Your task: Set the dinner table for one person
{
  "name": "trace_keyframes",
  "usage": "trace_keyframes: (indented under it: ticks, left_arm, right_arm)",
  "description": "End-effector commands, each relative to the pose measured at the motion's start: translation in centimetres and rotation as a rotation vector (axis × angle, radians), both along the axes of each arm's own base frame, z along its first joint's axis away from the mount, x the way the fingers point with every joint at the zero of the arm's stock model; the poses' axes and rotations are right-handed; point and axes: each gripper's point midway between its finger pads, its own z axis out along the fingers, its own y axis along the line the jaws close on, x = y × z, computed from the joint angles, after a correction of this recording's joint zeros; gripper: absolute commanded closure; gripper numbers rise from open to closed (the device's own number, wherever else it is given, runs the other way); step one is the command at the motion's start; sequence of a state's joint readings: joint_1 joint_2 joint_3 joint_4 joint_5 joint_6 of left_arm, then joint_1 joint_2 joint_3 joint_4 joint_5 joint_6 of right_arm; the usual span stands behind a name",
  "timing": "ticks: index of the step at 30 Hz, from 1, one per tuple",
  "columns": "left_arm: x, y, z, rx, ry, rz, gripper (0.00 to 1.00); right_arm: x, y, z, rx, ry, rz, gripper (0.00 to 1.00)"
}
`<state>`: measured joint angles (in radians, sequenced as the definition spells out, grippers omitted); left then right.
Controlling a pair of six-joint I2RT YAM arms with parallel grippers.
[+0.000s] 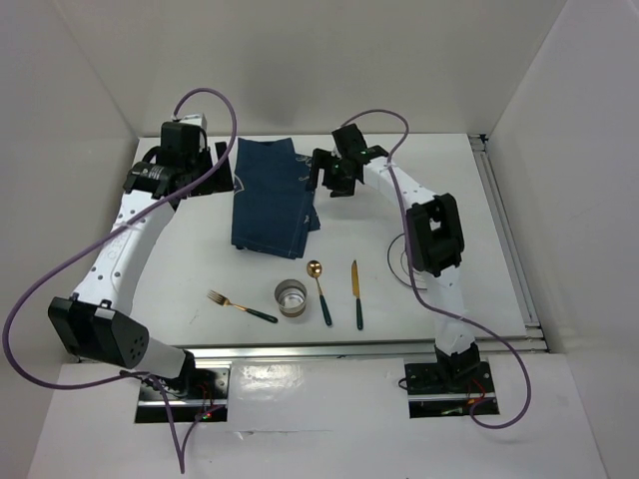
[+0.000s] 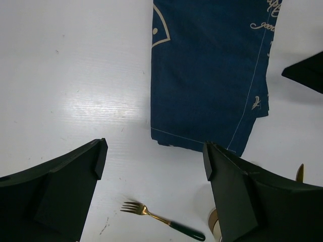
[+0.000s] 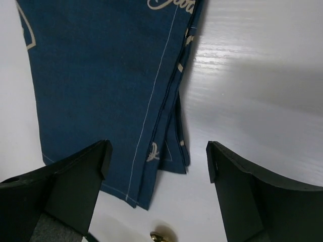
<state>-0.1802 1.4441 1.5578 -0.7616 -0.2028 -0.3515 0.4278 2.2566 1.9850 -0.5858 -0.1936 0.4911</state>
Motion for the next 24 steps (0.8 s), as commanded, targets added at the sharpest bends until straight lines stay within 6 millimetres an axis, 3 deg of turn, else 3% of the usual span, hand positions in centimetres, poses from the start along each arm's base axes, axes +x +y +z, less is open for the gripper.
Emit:
trace_keyframes:
  ticks: [1, 2, 5, 9, 10, 17, 20, 24]
  left_arm:
    - [-0.2, -0.2, 0.8, -0.025, -0.008, 0.011, 0.05]
    - [0.0, -0.2, 0.4, -0.023, 0.002, 0.011, 0.05]
    - [-0.2, -0.6, 0.1, -0.034, 0.025, -0.005, 0.05]
    - [-0.3, -0.6, -0.3, -0.032, 0.034, -0.004, 0.03]
    - [-0.3, -0.6, -0.3, -0.032, 0.034, -0.004, 0.03]
    - [0.3, -0.2, -2.9, -0.006, 0.106, 0.023, 0.02]
    - [1.0, -0.2, -3.0, -0.009, 0.125, 0.047, 0.01]
    - [2.6, -0.6, -4.0, -0.005, 0.172, 0.054, 0.01]
  right_arm:
    - [2.2, 2.6, 0.5, 0.141, -0.003, 0.021, 0.12]
    - [2.3, 3.3, -1.2, 0.135, 0.012, 0.029, 0.13]
    - [3.8, 4.0, -2.6, 0.148, 0.001, 0.022, 0.15]
    - [4.5, 5.2, -3.4, 0.171, 0.008, 0.022, 0.21]
    - [4.5, 5.3, -4.5, 0.171, 0.026, 0.013, 0.23]
    - [4.4, 6.1, -6.6, 0.174, 0.054, 0.022, 0.38]
    - [4.7, 6.2, -6.5, 0.178, 0.045, 0.022, 0.48]
    - [5.1, 6.4, -5.2, 0.191, 0.016, 0.025, 0.76]
